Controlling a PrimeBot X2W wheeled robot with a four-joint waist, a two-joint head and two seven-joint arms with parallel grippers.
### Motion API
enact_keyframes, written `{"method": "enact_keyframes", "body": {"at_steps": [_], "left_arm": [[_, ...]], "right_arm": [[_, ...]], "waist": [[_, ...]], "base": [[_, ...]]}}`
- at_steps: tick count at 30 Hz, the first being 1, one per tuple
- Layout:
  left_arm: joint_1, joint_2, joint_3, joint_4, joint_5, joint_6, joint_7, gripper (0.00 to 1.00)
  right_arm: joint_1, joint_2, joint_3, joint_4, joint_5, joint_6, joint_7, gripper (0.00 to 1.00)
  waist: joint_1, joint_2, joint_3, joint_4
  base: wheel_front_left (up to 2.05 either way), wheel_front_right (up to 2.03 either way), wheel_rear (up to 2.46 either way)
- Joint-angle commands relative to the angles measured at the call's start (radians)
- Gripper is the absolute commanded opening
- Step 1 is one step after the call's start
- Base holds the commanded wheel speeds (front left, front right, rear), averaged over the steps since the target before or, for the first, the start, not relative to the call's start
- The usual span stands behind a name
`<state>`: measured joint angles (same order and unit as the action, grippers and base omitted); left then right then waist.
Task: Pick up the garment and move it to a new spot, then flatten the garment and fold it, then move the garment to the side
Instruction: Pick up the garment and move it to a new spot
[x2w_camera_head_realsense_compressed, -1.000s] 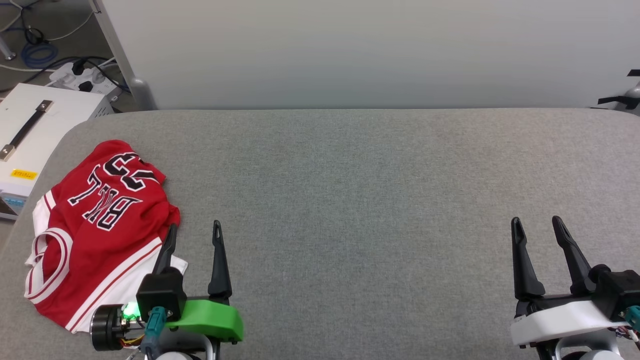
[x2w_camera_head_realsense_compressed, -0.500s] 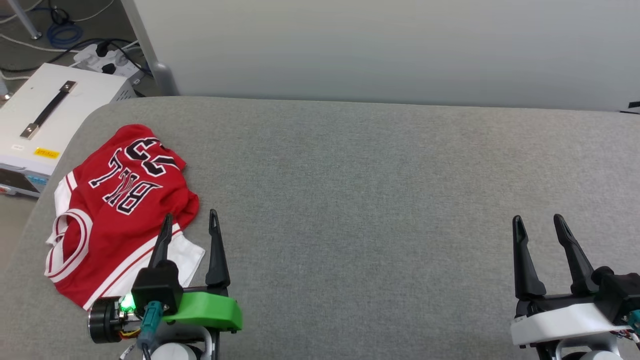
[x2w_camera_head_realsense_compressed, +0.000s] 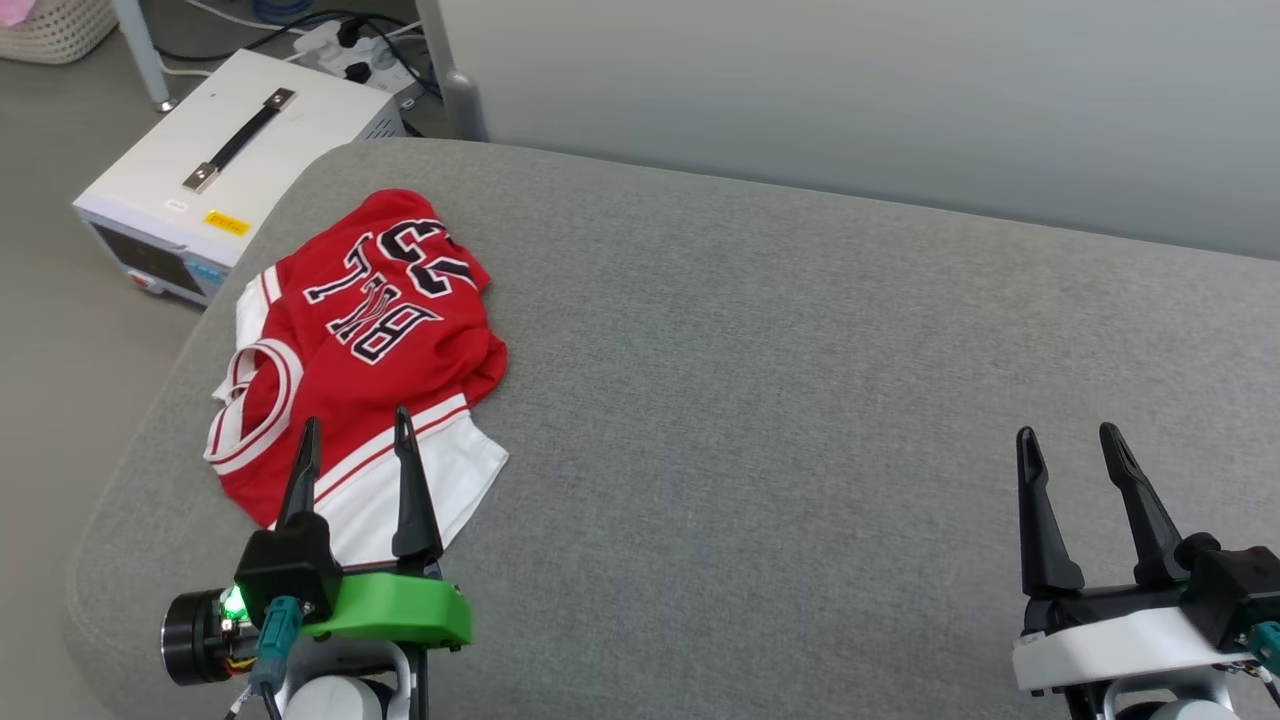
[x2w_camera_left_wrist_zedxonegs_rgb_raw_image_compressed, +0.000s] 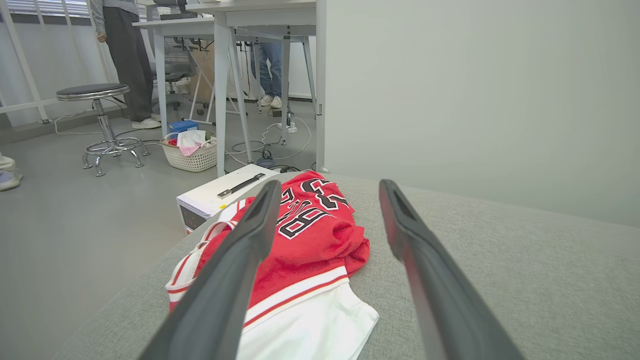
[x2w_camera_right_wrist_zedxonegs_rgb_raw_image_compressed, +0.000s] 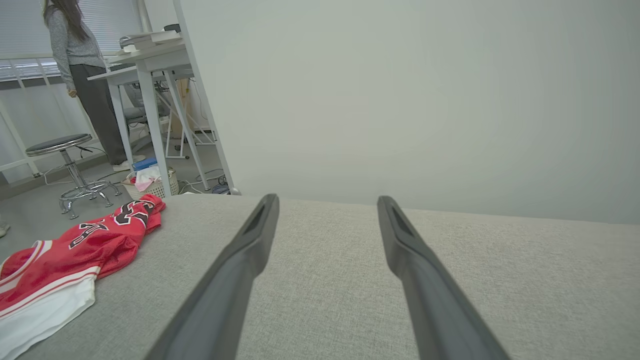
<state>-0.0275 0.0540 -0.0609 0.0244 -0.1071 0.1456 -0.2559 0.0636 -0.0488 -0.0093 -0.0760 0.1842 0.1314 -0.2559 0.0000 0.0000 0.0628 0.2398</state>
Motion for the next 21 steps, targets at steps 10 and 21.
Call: {"method": "enact_keyframes", "body": {"at_steps": [10, 21], "left_arm": [[-0.016, -0.004, 0.014, 0.003, -0.044, 0.007, -0.006, 1.0], [-0.015, -0.004, 0.042, 0.015, -0.071, 0.008, -0.006, 1.0]], "right_arm": [[-0.017, -0.001, 0.019, -0.008, -0.03, -0.001, -0.006, 1.0], [-0.024, -0.001, 0.032, -0.01, -0.048, -0.001, -0.006, 1.0]], "waist": [[0.0, 0.0, 0.037, 0.164], [0.0, 0.0, 0.052, 0.222]], "base": [[0.0, 0.0, 0.0], [0.0, 0.0, 0.0]]}}
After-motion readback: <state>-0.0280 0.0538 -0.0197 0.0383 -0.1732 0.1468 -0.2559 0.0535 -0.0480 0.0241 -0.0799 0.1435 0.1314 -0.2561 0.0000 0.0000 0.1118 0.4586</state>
